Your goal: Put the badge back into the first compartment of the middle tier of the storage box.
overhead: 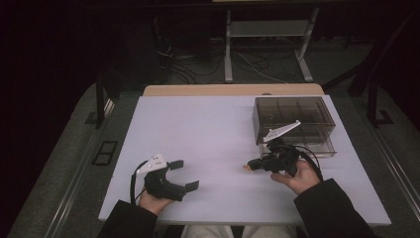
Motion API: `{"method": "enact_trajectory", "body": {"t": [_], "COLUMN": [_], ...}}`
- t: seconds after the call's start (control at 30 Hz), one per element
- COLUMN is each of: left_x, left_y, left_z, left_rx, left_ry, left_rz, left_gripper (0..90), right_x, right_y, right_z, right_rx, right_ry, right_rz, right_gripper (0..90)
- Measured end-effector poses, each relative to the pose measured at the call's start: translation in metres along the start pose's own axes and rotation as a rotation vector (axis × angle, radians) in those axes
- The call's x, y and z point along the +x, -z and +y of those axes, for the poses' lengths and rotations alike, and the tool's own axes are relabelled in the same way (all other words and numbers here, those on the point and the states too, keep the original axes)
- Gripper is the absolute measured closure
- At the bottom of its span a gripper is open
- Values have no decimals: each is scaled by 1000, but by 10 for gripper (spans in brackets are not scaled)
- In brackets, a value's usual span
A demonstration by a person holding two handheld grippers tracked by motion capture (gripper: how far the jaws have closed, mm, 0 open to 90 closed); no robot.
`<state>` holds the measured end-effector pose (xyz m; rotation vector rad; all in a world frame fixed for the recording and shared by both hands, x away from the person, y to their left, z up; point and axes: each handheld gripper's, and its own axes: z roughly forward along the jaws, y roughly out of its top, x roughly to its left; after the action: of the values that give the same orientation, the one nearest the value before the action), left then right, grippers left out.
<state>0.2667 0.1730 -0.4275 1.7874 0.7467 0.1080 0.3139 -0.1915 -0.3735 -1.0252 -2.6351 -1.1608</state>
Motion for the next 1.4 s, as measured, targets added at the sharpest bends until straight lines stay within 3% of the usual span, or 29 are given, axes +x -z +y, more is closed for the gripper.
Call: {"method": "enact_trajectory", "body": {"t": [0.77,1.4], "left_x": [0,0], "left_y": [0,-1], "left_z": [0,0], "left_rx": [0,3], "left_ry": [1,0], "left_rz": [-1,-2], "left_gripper": [0,0], "right_x": [-9,-25], "right_y": [21,43], "right_z": [11,15], "right_rx": [-4,-44], "right_ry": [8,-24], "right_rz": [-29,-65], "right_gripper": [876,876]}}
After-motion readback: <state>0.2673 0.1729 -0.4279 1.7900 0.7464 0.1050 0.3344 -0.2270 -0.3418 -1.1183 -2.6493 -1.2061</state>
